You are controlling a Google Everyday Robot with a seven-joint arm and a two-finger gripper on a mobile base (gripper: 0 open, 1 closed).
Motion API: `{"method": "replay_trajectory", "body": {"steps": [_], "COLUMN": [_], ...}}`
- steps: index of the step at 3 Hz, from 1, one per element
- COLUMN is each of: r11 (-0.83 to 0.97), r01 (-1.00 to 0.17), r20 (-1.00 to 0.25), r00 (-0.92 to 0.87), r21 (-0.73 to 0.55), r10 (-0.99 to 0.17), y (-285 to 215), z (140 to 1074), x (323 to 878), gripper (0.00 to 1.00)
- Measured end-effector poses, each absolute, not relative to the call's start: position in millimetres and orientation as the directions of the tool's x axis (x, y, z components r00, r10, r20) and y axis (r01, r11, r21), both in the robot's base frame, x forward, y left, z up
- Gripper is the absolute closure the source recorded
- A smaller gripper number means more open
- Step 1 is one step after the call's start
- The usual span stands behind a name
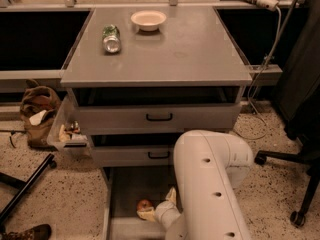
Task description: Pick apple from bottom drawer and place on counter
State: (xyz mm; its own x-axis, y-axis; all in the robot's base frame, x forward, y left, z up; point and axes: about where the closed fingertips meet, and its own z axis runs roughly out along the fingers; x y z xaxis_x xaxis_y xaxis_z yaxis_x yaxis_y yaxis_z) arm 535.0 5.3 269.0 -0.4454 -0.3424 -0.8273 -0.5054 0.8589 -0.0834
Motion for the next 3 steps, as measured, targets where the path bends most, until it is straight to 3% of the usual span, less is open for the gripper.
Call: {"method": "replay_trajectory", "body": {"steps": [3], "r11": [0.741], "r01": [-0.544], "r20": [-0.667], "r00": [-0.386], "r21": [-0.394], "r10": [-0.637], "y": [37.1], "z": [287.4], "x": [552.1], "gripper": [0.0]}}
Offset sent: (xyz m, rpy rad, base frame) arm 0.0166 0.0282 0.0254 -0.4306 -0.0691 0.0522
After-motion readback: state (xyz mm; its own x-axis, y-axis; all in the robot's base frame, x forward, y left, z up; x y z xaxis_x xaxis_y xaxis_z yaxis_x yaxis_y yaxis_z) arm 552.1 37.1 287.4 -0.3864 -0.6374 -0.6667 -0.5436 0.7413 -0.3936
